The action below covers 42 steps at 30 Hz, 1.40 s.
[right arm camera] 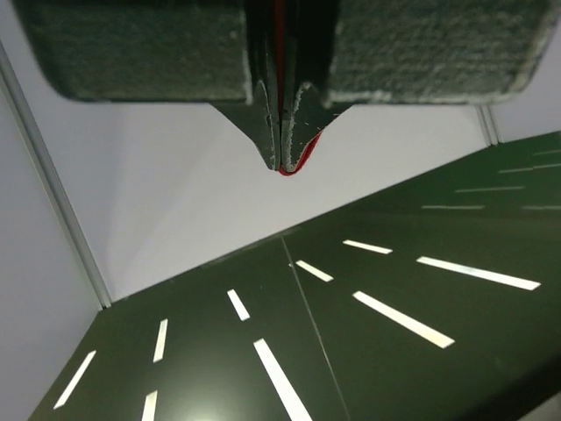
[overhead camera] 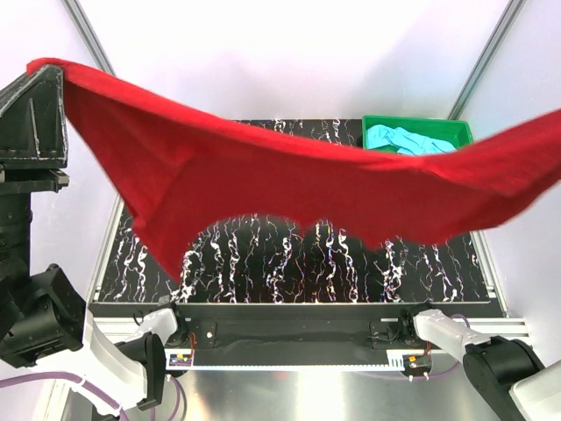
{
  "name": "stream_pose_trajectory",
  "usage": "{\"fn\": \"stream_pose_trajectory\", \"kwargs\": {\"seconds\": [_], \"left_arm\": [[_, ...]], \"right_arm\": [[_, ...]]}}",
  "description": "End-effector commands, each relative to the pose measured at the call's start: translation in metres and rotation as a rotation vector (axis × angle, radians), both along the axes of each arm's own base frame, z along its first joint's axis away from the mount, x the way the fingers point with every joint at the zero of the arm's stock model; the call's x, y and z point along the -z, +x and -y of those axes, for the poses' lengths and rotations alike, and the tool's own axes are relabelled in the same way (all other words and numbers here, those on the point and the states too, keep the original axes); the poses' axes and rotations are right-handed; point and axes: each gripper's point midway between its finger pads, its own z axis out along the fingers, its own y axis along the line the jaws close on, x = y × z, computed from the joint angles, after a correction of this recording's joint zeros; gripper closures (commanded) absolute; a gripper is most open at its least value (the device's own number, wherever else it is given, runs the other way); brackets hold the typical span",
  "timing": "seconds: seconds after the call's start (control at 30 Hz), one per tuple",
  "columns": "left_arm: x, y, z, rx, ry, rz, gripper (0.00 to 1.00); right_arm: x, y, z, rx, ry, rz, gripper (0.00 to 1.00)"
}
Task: Fold and stack the t-shirts
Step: Flatten the tshirt out
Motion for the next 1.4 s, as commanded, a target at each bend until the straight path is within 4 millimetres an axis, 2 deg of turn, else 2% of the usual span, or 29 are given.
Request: {"fn": "stream_pose_trajectory", "kwargs": {"seconds": [0.0, 0.03, 0.13, 0.17, 0.23, 0.27, 0.3, 0.33, 0.37, 0.4, 0.43, 0.47, 0.53, 0.57, 0.6, 0.63, 0.7, 0.73, 0.77, 0.8, 0.83, 0.87, 0.93, 0.97, 1.07, 1.2, 1.23, 1.27, 1.37], "left_arm": [[-0.003, 0.031, -0.018, -0.039, -0.027, -0.016, 1.0], [0.0, 0.04, -0.021, -0.041, -0.032, -0.033, 1.0], [0.023, 0.088, -0.036, -0.037, -0.052, -0.143, 1.0], [0.04, 0.114, -0.045, -0.034, -0.067, -0.21, 1.0], [0.069, 0.15, -0.054, -0.021, -0.076, -0.311, 1.0], [0.101, 0.181, -0.063, -0.01, -0.105, -0.411, 1.0], [0.121, 0.198, -0.068, 0.0, -0.127, -0.47, 1.0], [0.142, 0.214, -0.071, 0.018, -0.141, -0.531, 1.0], [0.185, 0.242, -0.079, 0.03, -0.174, -0.627, 1.0], [0.208, 0.254, -0.082, 0.046, -0.198, -0.674, 1.0], [0.231, 0.267, -0.084, 0.068, -0.206, -0.718, 1.0], [0.274, 0.286, -0.091, 0.068, -0.224, -0.79, 1.0], [0.32, 0.303, -0.096, 0.064, -0.225, -0.878, 1.0], [0.367, 0.319, -0.102, 0.068, -0.252, -0.983, 1.0], [0.391, 0.325, -0.105, 0.06, -0.235, -1.027, 1.0], [0.426, 0.329, -0.107, 0.062, -0.243, -1.098, 1.0], [0.483, 0.343, -0.112, 0.066, -0.23, -1.211, 1.0], [0.524, 0.349, -0.115, 0.073, -0.251, -1.299, 1.0], [0.542, 0.351, -0.115, 0.076, -0.235, -1.329, 1.0], [0.56, 0.354, -0.117, 0.075, -0.238, -1.364, 1.0], [0.589, 0.358, -0.118, 0.087, -0.252, -1.426, 1.0], [0.602, 0.359, -0.119, 0.089, -0.241, -1.45, 1.0], [0.627, 0.365, -0.122, 0.092, -0.256, -1.499, 1.0], [0.631, 0.367, -0.122, 0.093, -0.257, -1.507, 1.0], [0.635, 0.376, -0.122, 0.103, -0.267, -1.513, 1.0], [0.627, 0.395, -0.117, 0.128, -0.266, -1.499, 1.0], [0.621, 0.402, -0.116, 0.131, -0.262, -1.485, 1.0], [0.618, 0.405, -0.116, 0.129, -0.267, -1.479, 1.0], [0.604, 0.417, -0.114, 0.129, -0.275, -1.454, 1.0]], "right_arm": [[-0.016, 0.027, -0.011, -0.014, -0.007, 0.025, 1.0], [-0.015, 0.037, -0.013, -0.013, -0.008, 0.012, 1.0], [-0.001, 0.091, -0.024, 0.001, -0.028, -0.087, 1.0], [0.013, 0.122, -0.031, -0.001, -0.037, -0.151, 1.0], [0.031, 0.155, -0.04, -0.009, -0.041, -0.22, 1.0], [0.044, 0.177, -0.048, -0.025, -0.044, -0.264, 1.0], [0.068, 0.206, -0.056, -0.035, -0.055, -0.339, 1.0], [0.079, 0.221, -0.061, -0.046, -0.057, -0.363, 1.0], [0.093, 0.236, -0.066, -0.058, -0.052, -0.397, 1.0], [0.132, 0.266, -0.075, -0.062, -0.066, -0.492, 1.0], [0.146, 0.278, -0.078, -0.067, -0.066, -0.51, 1.0], [0.19, 0.303, -0.085, -0.069, -0.076, -0.606, 1.0], [0.228, 0.324, -0.09, -0.067, -0.077, -0.669, 1.0], [0.275, 0.344, -0.095, -0.066, -0.09, -0.767, 1.0], [0.299, 0.354, -0.098, -0.067, -0.093, -0.811, 1.0], [0.316, 0.363, -0.1, -0.071, -0.094, -0.833, 1.0], [0.379, 0.385, -0.11, -0.084, -0.114, -0.954, 1.0], [0.394, 0.393, -0.113, -0.09, -0.117, -0.975, 1.0], [0.429, 0.406, -0.119, -0.099, -0.138, -1.047, 1.0], [0.444, 0.412, -0.121, -0.102, -0.148, -1.076, 1.0], [0.458, 0.418, -0.124, -0.108, -0.158, -1.104, 1.0], [0.48, 0.427, -0.129, -0.122, -0.175, -1.149, 1.0], [0.497, 0.434, -0.133, -0.132, -0.176, -1.182, 1.0], [0.509, 0.44, -0.136, -0.138, -0.183, -1.205, 1.0], [0.519, 0.452, -0.141, -0.145, -0.202, -1.221, 1.0], [0.512, 0.477, -0.145, -0.134, -0.238, -1.195, 1.0], [0.519, 0.486, -0.146, -0.127, -0.254, -1.204, 1.0], [0.503, 0.496, -0.147, -0.123, -0.252, -1.167, 1.0], [0.487, 0.522, -0.147, -0.103, -0.252, -1.119, 1.0]]}}
